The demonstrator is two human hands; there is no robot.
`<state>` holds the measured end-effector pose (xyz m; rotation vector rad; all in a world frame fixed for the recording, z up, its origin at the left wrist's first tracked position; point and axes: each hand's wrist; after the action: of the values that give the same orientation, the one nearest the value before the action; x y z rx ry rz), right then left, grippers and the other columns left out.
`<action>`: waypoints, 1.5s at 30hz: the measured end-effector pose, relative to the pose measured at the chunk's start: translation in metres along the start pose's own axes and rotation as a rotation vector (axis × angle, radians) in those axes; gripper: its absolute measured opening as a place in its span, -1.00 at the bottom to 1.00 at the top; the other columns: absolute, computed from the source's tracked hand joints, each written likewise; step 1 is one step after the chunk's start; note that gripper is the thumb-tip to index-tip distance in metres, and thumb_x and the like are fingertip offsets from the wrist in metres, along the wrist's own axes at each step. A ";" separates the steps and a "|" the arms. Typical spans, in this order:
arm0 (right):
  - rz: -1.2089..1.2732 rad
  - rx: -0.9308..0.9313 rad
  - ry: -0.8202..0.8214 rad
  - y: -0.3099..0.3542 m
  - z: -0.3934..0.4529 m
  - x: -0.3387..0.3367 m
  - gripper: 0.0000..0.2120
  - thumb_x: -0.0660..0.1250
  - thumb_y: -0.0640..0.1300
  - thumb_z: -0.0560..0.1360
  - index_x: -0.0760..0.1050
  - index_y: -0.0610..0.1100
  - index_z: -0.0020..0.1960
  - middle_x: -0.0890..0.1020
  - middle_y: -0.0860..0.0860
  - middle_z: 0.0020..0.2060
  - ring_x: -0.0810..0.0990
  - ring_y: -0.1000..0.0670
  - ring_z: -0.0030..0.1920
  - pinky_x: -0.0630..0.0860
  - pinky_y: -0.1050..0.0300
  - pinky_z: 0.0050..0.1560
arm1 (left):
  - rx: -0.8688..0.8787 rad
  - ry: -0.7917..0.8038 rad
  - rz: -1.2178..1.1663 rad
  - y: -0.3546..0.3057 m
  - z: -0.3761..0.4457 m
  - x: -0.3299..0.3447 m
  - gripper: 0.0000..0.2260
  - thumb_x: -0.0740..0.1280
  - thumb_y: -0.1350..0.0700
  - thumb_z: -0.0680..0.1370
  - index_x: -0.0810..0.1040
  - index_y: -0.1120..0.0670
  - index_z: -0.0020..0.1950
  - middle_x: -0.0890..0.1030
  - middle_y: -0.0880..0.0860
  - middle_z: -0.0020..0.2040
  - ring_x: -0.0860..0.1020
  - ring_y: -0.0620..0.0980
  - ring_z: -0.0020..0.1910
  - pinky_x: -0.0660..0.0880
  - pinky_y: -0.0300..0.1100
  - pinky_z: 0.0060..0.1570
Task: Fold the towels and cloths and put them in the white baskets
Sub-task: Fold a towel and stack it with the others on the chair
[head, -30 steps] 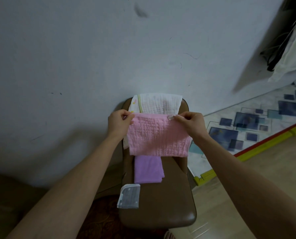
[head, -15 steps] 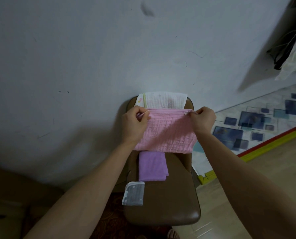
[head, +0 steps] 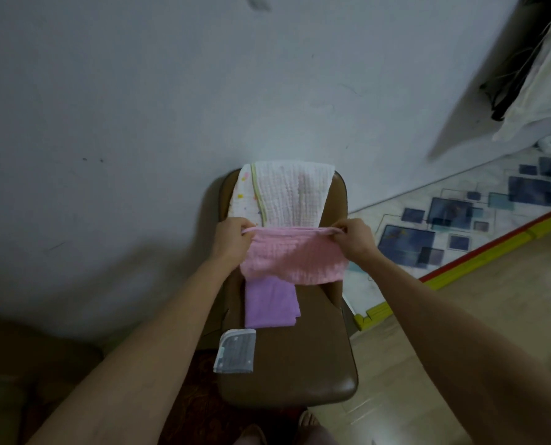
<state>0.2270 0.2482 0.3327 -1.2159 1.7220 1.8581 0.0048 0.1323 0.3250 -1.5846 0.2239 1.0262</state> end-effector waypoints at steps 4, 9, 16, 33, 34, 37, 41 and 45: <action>0.000 0.053 0.196 -0.019 -0.008 0.001 -0.77 0.36 -0.13 0.54 0.66 -0.30 -0.09 0.53 -0.08 -0.37 0.47 0.01 -0.32 0.32 0.18 -0.39 | -0.160 0.222 -0.157 0.008 -0.020 0.017 -0.93 0.35 0.34 0.53 0.60 0.30 -0.02 0.55 0.17 -0.18 0.56 0.04 -0.24 0.56 -0.27 -0.45; -0.110 0.147 0.457 -0.066 -0.034 0.020 -0.88 0.43 -0.14 0.49 0.66 -0.19 -0.13 0.46 0.03 -0.47 0.37 0.13 -0.43 0.27 0.41 -0.53 | -0.202 0.754 0.020 0.046 -0.059 0.041 -0.78 0.49 0.19 0.46 0.61 0.24 0.05 0.59 0.09 -0.13 0.53 0.01 -0.13 0.51 -0.35 -0.23; -0.135 0.264 0.727 -0.148 -0.048 0.081 -0.87 0.52 -0.20 0.40 0.64 -0.14 -0.06 0.42 0.11 -0.47 0.34 0.17 -0.41 0.28 0.43 -0.52 | -0.451 0.856 -0.030 0.099 -0.104 0.124 -0.87 0.40 0.10 0.54 0.59 0.02 -0.22 0.52 0.00 -0.14 0.54 -0.08 -0.20 0.50 -0.34 -0.40; -0.247 0.007 -0.047 -0.288 0.014 0.287 -0.66 0.27 -0.14 0.52 0.46 -0.26 0.26 0.52 -0.26 0.14 0.47 -0.28 0.15 0.38 -0.14 0.14 | -0.257 -0.138 0.102 0.236 -0.058 0.319 -0.77 0.26 0.24 0.56 0.54 0.18 0.20 0.53 0.19 0.15 0.47 0.14 0.17 0.38 -0.15 0.10; -0.225 -0.084 -0.072 -0.291 -0.001 0.295 -0.63 0.27 -0.15 0.52 0.43 -0.26 0.30 0.50 -0.24 0.19 0.44 -0.26 0.19 0.36 -0.15 0.19 | -0.178 -0.183 0.119 0.234 -0.072 0.324 -0.77 0.24 0.24 0.57 0.53 0.17 0.22 0.50 0.17 0.18 0.44 0.11 0.20 0.37 -0.17 0.12; -0.213 -0.350 0.056 -0.304 -0.048 0.322 -0.53 0.23 -0.26 0.53 0.32 -0.24 0.43 0.40 -0.20 0.40 0.29 -0.17 0.42 0.19 -0.10 0.41 | 0.030 -0.030 0.104 0.225 -0.126 0.351 -0.73 0.19 0.23 0.61 0.50 0.15 0.30 0.50 0.12 0.27 0.41 0.03 0.29 0.35 -0.10 0.30; -0.355 -0.510 0.270 -0.329 -0.066 0.353 -0.47 0.15 -0.15 0.60 0.15 -0.18 0.54 0.19 -0.13 0.53 0.10 -0.11 0.54 -0.01 -0.02 0.53 | 0.125 0.249 0.444 0.240 -0.164 0.394 -0.56 0.02 0.04 0.66 0.24 0.17 0.52 0.27 0.13 0.52 0.18 0.10 0.52 0.13 0.04 0.48; -0.560 -0.512 0.324 -0.365 -0.054 0.350 -0.45 -0.04 0.11 0.64 0.07 -0.06 0.57 0.10 -0.05 0.56 0.04 -0.07 0.56 -0.08 -0.04 0.53 | 0.086 0.310 0.628 0.268 -0.178 0.398 -0.45 0.01 -0.14 0.64 0.12 0.07 0.58 0.12 0.09 0.57 0.07 0.14 0.55 0.02 0.10 0.50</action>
<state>0.3097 0.1716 -0.1638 -2.0344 0.8761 1.8504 0.1563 0.0465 -0.1563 -1.6236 1.0142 1.2104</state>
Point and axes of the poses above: each hand's wrist, its own z-axis towards the middle knuckle, its own x-axis out of the palm, y = z × x
